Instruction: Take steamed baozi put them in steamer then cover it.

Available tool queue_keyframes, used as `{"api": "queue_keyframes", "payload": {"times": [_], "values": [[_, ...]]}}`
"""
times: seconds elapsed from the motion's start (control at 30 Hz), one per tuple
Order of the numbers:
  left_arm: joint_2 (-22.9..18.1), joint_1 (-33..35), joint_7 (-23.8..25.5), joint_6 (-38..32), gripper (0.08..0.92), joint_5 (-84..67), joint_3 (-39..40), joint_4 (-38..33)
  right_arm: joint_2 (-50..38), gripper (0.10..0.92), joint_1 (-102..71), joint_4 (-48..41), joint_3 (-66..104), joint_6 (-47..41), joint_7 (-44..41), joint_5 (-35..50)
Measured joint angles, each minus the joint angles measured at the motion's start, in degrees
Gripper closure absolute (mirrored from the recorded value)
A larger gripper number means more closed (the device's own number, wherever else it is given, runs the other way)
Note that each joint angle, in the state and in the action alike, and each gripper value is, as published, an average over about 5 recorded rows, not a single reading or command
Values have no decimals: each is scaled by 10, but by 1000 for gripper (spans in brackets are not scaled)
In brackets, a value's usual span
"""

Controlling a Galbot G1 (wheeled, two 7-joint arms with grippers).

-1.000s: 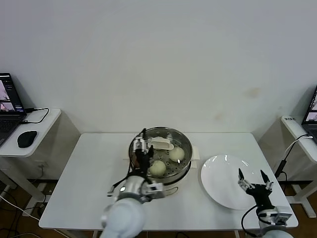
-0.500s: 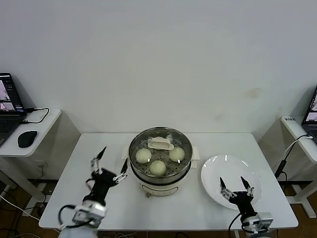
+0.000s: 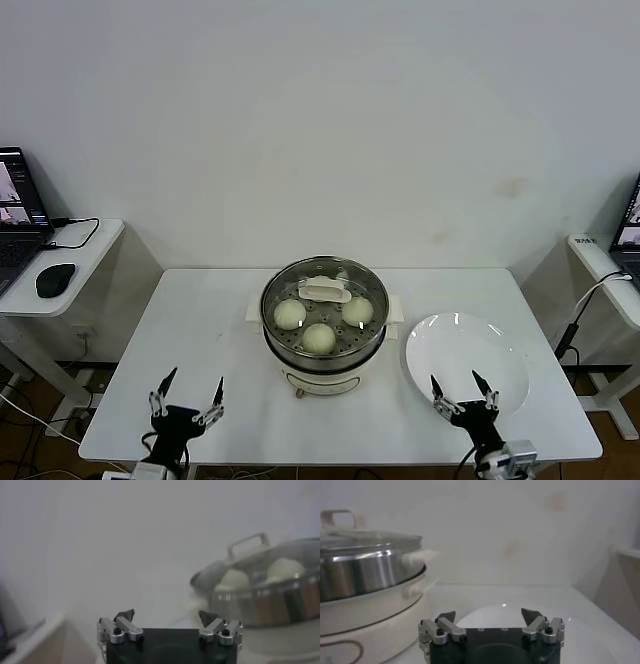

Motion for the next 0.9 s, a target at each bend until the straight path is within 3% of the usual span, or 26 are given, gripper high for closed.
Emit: {"api": "queue_keyframes", "payload": {"times": [0.9], "values": [[-10, 59, -22, 0, 177, -42, -9, -31, 4, 203, -7, 12, 6, -20, -17, -34]]}}
